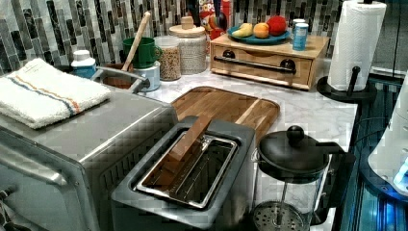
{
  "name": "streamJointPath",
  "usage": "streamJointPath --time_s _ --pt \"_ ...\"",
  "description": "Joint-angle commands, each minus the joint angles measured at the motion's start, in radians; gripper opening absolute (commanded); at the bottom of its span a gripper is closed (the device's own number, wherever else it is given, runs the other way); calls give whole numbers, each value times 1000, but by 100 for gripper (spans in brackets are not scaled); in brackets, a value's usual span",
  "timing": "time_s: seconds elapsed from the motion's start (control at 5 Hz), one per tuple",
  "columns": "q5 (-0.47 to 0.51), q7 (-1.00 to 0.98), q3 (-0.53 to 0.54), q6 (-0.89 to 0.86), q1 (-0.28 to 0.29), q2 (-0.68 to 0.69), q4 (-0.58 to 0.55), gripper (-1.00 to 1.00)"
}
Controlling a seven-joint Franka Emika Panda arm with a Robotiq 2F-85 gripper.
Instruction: Open the drawer.
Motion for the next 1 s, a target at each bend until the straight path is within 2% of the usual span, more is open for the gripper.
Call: streamJointPath --time_s 0.2,0.4,0.6,1.0 --pt "-40 -266 -81 272 -93 -10 -212 100" --pt "-47 -330 -143 336 -59 6 -238 100" --pt "-63 -408 -138 297 -115 23 -186 100" --pt "-92 -448 -166 330 -122 48 -170 100"
